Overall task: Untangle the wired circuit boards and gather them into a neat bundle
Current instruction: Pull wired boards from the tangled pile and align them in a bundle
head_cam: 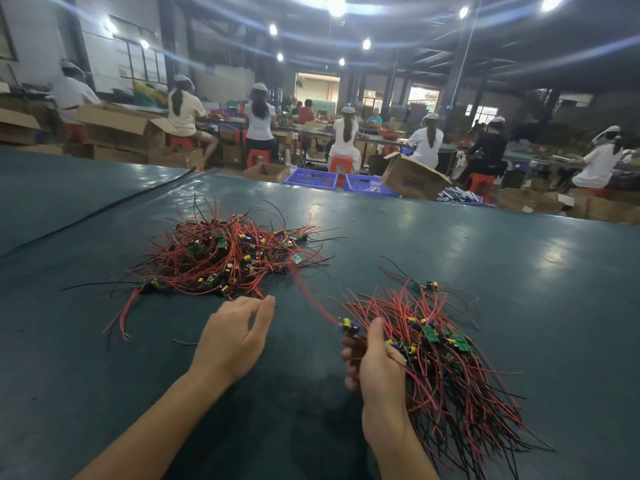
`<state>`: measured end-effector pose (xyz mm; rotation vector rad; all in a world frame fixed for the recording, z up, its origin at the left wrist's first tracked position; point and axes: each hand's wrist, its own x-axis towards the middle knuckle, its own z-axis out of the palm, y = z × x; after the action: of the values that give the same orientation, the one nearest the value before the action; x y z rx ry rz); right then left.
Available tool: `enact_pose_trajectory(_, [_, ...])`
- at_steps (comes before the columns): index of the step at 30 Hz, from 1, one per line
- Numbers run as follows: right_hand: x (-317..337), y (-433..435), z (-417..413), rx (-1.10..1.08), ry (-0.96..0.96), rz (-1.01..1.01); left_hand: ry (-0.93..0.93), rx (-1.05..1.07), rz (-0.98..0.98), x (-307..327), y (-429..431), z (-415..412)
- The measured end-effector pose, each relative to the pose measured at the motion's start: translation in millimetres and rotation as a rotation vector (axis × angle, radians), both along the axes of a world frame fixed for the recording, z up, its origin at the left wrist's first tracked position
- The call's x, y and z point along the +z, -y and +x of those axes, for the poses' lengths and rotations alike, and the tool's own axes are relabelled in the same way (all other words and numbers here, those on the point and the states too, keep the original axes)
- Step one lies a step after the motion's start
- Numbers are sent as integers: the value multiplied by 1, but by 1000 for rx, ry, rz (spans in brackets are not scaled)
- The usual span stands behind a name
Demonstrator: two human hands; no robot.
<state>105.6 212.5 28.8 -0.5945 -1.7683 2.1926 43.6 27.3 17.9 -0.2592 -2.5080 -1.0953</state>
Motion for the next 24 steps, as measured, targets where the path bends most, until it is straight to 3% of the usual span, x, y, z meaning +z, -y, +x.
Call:
enact_pose_trajectory(3, [4,-9,-1,-94,-24,-253,121,88,-466,-8,15,-10])
enact_pose_trajectory(5, [7,-15,0,-124,-51,-378,248,51,-588,-15,19,-13])
enact_pose_trajectory(9, [8,-18,1,-190,-80,-409,181,102,-599,-15,24,-16])
enact_pose_trajectory(14, [7,-16,0,-198,-89,-398,90,159,-398,-13,34,-20])
enact_pose_trajectory(18, [4,-16,-1,-205,-109,-404,201,253,-503,-14,41,-22])
enact_pose_trajectory(24, [4,-13,-2,-251,-194,-326,121,189,-460,-14,40,-26])
